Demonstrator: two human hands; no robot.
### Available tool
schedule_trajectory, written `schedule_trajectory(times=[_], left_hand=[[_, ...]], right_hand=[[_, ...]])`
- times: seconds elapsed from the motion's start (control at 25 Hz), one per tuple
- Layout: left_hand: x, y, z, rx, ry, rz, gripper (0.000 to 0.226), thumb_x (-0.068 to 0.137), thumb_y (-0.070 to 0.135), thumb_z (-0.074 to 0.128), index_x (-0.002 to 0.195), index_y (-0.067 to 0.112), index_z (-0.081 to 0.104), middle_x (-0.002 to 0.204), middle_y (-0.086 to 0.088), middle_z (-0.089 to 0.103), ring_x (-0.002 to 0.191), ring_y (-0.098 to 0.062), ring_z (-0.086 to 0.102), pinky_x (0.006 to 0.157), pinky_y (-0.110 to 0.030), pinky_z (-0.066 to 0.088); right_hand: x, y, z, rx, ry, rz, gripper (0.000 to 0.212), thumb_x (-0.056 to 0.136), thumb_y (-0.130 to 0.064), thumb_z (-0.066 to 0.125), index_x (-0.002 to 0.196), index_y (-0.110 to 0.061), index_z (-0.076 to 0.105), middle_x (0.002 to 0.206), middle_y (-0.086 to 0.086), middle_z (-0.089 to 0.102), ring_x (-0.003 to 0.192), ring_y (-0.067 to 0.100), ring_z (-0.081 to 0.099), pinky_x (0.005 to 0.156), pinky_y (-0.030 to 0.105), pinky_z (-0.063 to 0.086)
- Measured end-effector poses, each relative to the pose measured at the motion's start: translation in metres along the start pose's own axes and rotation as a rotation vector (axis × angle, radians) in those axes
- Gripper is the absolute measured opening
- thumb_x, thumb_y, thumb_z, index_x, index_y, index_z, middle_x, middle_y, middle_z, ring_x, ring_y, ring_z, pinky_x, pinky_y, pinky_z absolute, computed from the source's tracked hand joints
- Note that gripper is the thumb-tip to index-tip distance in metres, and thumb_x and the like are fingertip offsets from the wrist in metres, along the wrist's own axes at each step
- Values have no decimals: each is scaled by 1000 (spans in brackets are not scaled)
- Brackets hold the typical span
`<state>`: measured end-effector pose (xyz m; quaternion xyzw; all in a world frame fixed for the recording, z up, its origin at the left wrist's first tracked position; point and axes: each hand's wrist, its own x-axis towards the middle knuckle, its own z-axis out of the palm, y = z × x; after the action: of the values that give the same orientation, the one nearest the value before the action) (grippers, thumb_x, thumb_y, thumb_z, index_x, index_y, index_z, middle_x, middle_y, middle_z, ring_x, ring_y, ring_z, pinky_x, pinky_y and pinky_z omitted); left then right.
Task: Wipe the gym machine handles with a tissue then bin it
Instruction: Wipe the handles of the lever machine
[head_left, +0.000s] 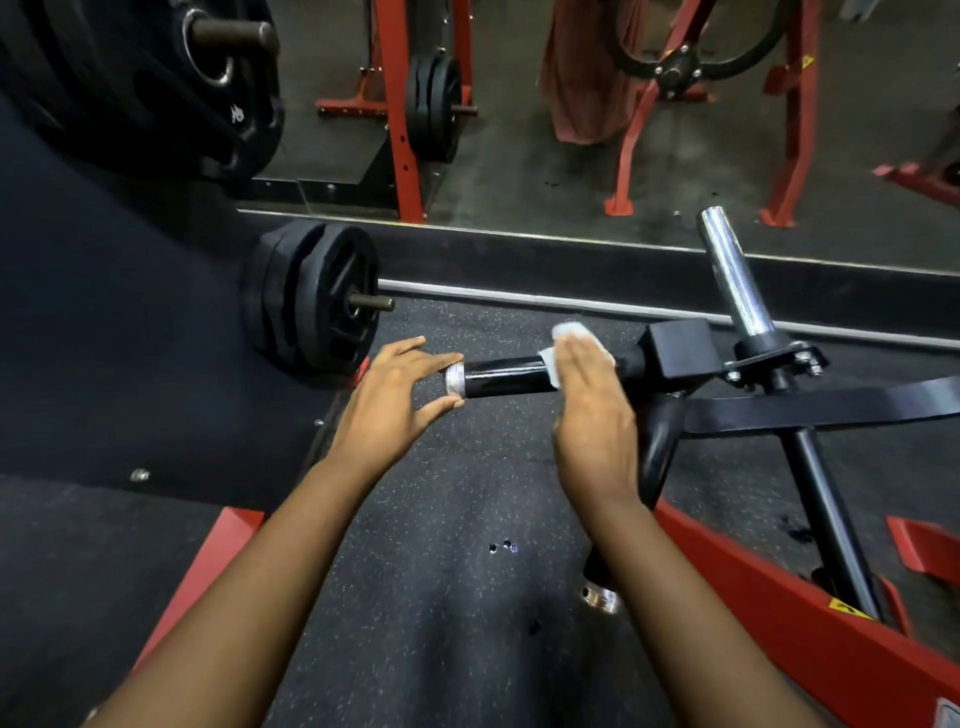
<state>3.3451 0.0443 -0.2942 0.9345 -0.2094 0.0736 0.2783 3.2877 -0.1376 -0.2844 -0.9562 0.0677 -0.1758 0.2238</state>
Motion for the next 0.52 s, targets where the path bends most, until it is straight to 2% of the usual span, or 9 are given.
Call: schedule_trajectory(times=[0.08,0.2,0.36,0.4,0.44,0.48,0.52], left_hand=[[-1,1,0,9,3,-3,50,75,27,74,122,17,60,119,1,64,127,-18,42,105,-22,27],[-1,3,-1,28,-5,3,48,76,23,73,122,14,60,120,-2,64,127,-21,43,105,-26,30],[-2,5,-3,60,-18,-2,48,78,27,72,123,17,59,122,-1,62,127,-18,43,104,-28,31],[-2,6,-4,63,-19,-4,48,78,28,71,124,18,59,122,-1,62,127,-18,43,104,-27,31],[-2,6,-4,61,-21,-6,48,78,27,71,124,19,59,122,-2,62,127,-17,43,104,-26,31],[-2,7,-5,57,-23,-8,48,79,27,71,124,19,59,122,-2,61,127,-17,43,103,-26,31],[-2,7,-5,56,-25,-11,48,79,27,71,125,19,59,123,-2,61,127,-17,43,103,-26,31]], right_hand=[[1,-17,5,-50,-119,-114,54,91,8,33,143,-6,25,151,10,24,141,19,18,110,20,3],[5,-42,11,-48,-220,-337,51,97,-5,31,145,-9,15,154,5,16,142,15,10,113,20,4],[17,-17,-1,-195,-308,-543,51,96,-2,27,145,-6,14,154,9,15,142,18,12,114,23,5],[20,-5,-8,-222,-297,-556,51,93,0,28,143,-4,21,151,12,23,140,21,21,114,25,12],[24,6,-17,-282,-276,-569,49,88,1,31,138,-1,35,143,16,39,133,24,37,110,27,26],[27,19,-24,-333,-257,-565,48,81,1,36,127,1,50,129,17,55,119,27,53,100,31,41],[30,31,-31,-377,-223,-562,47,73,0,38,115,2,61,114,18,64,105,29,63,88,36,50]])
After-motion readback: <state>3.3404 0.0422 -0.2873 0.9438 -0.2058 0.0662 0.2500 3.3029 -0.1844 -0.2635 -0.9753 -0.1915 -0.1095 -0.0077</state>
